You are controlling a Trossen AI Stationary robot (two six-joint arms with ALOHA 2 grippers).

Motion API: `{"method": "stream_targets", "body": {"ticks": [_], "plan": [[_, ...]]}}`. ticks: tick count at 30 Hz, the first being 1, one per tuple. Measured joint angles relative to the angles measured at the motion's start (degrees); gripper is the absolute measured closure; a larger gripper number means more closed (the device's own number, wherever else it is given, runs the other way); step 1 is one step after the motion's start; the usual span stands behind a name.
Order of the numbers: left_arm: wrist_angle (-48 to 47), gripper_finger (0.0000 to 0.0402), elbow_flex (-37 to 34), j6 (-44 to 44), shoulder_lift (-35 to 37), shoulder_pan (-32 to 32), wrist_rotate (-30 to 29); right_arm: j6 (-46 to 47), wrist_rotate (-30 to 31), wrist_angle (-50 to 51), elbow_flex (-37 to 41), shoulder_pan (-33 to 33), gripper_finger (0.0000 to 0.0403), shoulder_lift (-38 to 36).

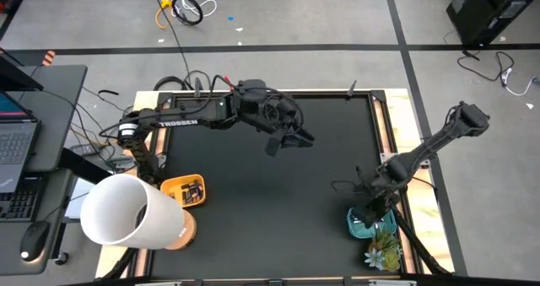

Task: Sort batteries
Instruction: Put the silver battery into the green bin

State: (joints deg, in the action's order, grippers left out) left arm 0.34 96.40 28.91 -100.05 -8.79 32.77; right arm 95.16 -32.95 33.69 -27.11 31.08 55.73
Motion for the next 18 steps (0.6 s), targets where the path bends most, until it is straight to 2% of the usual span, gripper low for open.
{"method": "stream_targets", "body": {"ticks": [7,13,18], "plan": [[0.0,0.0262,0.0,0.0,0.0,0.3,1.7,2.6,2.0,-1.8,0.7,0.8,0.0218,5.1],[-0.1,0.0262,0.0,-0.2,0.0,0.3,1.8,4.9,2.9,-4.8,0.7,0.8,0.0112,7.0],[-1.5,0.0262,0.0,-2.2,0.0,0.2,0.6,7.1,2.1,-5.0,-0.5,0.7,0.0069,6.9]]}}
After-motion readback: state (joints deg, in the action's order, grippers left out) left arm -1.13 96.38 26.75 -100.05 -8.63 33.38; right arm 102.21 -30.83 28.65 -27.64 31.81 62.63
